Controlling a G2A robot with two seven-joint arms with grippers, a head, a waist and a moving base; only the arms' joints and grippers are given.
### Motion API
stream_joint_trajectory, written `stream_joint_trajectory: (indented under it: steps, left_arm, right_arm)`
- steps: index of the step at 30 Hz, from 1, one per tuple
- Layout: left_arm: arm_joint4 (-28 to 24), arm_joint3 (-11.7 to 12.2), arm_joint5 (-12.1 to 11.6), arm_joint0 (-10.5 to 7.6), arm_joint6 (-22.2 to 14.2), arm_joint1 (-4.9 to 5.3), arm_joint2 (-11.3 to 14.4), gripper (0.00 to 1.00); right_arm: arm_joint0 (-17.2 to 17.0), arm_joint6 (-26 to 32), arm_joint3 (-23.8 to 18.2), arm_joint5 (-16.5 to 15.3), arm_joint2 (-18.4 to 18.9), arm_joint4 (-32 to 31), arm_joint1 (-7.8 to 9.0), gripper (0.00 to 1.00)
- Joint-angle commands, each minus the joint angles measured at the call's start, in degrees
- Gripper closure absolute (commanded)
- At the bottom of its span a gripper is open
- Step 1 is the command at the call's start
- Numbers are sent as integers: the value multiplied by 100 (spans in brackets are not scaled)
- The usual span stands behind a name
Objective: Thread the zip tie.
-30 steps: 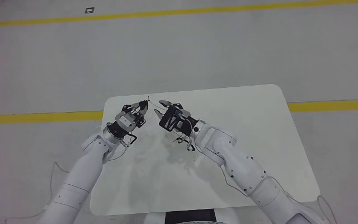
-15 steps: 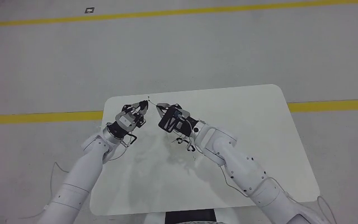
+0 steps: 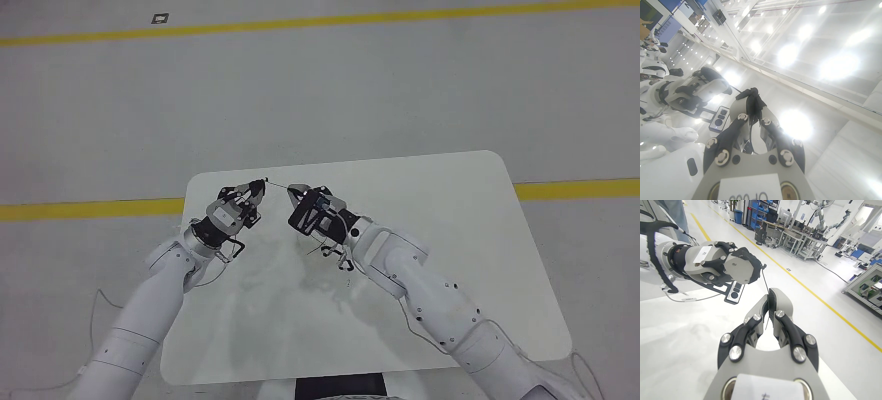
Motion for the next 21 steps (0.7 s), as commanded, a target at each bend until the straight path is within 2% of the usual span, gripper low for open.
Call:
stream_joint_trajectory:
  steps: [1,15,21]
  left_arm:
    - [0,0,0,0,0,0,0,100]
    - [0,0,0,0,0,0,0,100]
    - [0,0,0,0,0,0,0,100]
  right_arm:
    - [-23,-15,-20,56,11,0,17,100]
    - [-317,-14,-167,250,203,29,102,100]
    - [-604,40,-228,347,617,0,180,100]
